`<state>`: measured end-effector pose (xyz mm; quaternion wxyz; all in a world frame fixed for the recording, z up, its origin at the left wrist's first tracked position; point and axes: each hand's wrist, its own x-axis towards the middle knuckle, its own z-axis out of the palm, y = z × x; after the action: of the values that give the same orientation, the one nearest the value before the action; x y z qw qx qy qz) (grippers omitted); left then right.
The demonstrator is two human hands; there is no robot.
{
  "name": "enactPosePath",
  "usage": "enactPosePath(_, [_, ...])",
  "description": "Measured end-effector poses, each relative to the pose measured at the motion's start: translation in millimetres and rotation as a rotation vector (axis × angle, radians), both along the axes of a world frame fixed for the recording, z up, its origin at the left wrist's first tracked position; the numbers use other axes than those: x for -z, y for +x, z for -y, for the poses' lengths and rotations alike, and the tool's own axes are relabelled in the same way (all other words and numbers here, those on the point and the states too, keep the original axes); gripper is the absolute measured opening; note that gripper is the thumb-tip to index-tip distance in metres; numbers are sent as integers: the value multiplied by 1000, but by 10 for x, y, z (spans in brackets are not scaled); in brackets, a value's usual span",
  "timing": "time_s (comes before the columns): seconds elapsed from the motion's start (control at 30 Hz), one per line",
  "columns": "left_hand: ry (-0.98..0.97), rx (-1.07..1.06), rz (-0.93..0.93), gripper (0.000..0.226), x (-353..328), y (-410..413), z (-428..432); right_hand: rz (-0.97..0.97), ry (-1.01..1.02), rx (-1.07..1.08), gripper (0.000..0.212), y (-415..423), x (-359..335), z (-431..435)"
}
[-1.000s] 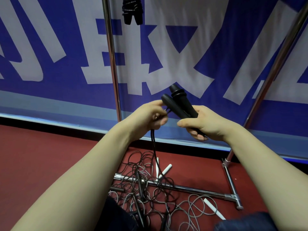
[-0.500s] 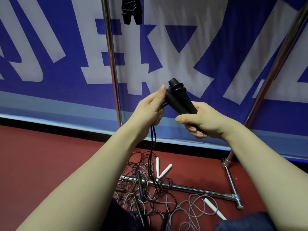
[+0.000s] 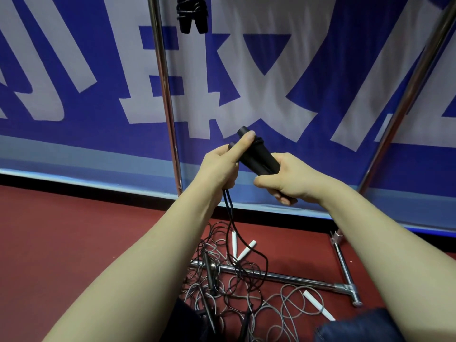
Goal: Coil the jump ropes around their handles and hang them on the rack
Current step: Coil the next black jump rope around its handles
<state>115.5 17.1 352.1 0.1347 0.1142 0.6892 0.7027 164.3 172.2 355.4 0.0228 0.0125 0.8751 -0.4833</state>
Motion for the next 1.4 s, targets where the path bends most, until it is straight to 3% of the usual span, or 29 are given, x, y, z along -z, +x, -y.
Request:
enactPosePath(0.2, [-164,-146,-62,61,6,43,-73,6,-13,31,21,-25,29,-30])
enactPosePath(0.3, [-364,-126,-111,65,-3,-1,-1,18,49,27,20,-31,73,-57])
enactPosePath(0.4, [-429,-91,-126,72,-5,-23,56,0,107,41,18,-54,129,-88])
enactPosePath(0.67, [-422,-79,-77,67,39,-139,158,-240,624,153,13,-94,234,8])
enactPosePath(0.87, [-235,-78,-1,26,48,-172,220,-270,979,217,19,-94,298,128])
enactPosePath(0.93, [-197,-63,69,24,29,-182,200,-256,1057,235,25,-97,331,186])
enactPosePath(1.03, [-215,-60,180,38,58,-204,163,-195,1134,213,47,-57,368,307])
enactPosePath(1.1, [-284,-102,203,49,131,-206,139,-163,1208,207,48,-43,422,394])
enactPosePath(1.27, [-178,-176,191,34,275,-214,68,-158,1279,205,46,-45,540,470])
enactPosePath(1.4, [-172,-190,61,37,292,-244,59,-201,1253,186,52,-20,493,459])
